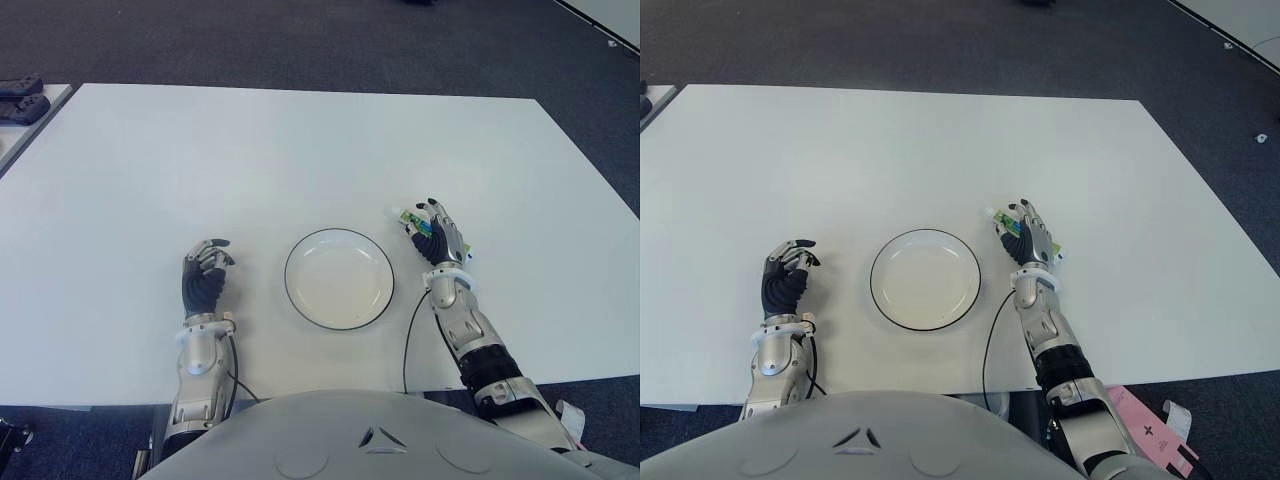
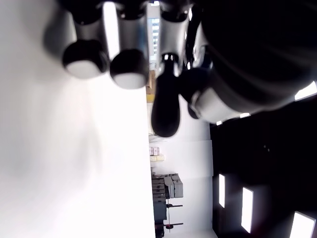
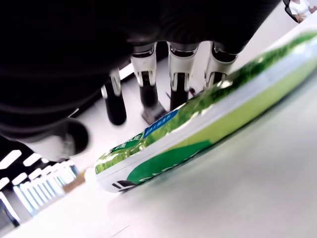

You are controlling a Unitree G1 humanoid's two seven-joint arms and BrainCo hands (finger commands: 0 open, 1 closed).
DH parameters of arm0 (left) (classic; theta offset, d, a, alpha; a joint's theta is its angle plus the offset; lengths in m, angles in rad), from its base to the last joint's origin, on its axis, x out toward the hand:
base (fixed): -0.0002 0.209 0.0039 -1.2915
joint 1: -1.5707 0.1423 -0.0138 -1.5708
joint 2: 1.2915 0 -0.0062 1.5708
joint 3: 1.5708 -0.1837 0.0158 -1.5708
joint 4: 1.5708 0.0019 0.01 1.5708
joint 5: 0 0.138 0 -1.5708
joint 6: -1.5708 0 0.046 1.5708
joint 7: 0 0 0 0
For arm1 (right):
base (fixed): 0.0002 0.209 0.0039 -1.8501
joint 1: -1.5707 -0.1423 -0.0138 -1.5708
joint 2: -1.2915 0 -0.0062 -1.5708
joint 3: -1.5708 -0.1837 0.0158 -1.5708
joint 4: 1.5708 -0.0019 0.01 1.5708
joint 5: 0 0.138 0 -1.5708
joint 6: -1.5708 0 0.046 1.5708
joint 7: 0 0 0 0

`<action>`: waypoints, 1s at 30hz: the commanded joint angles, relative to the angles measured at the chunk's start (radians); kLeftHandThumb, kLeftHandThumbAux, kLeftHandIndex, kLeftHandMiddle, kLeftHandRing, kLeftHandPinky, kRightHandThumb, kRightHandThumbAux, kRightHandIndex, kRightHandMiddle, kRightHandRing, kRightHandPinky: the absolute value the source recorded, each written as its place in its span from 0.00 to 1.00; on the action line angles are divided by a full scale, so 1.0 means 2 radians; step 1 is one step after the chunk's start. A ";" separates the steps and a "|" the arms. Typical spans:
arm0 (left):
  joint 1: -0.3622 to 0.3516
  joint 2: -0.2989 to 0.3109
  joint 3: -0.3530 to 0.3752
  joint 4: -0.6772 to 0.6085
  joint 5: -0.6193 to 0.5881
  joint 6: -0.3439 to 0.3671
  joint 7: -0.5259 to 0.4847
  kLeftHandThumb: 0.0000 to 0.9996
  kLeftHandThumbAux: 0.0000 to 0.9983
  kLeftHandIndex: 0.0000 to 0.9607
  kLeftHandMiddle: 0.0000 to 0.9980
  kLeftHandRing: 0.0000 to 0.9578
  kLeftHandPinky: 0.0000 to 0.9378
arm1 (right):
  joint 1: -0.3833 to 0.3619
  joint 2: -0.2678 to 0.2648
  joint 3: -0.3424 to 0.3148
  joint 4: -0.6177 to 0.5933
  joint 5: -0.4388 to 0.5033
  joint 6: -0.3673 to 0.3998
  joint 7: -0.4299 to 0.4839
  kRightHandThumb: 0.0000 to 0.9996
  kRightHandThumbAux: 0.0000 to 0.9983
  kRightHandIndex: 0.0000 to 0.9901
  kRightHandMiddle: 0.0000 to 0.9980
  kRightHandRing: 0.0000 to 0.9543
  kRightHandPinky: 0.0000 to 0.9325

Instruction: Put the toothpaste on the table into the plate.

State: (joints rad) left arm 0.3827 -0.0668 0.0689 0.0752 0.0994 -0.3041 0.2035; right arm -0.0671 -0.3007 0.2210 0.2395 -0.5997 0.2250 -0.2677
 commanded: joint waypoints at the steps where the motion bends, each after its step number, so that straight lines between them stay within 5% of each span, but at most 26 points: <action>1: 0.005 -0.003 0.001 0.015 0.003 0.025 0.005 0.70 0.72 0.46 0.89 0.93 0.93 | 0.011 0.006 0.016 -0.072 -0.037 0.145 0.087 0.56 0.22 0.00 0.00 0.00 0.00; 16: 0.001 -0.005 0.000 0.014 0.006 0.039 0.011 0.70 0.72 0.46 0.89 0.93 0.94 | 0.006 0.017 0.037 -0.166 -0.098 0.272 0.147 0.52 0.14 0.00 0.00 0.00 0.00; 30: 0.002 -0.005 0.001 0.016 0.004 0.031 0.010 0.70 0.72 0.46 0.89 0.93 0.93 | 0.026 -0.002 0.056 -0.215 -0.126 0.270 0.173 0.55 0.14 0.00 0.00 0.00 0.00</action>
State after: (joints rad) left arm 0.3714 -0.0692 0.0685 0.0789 0.1086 -0.2721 0.2149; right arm -0.0312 -0.2914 0.3258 -0.1770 -0.8394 0.7650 0.0567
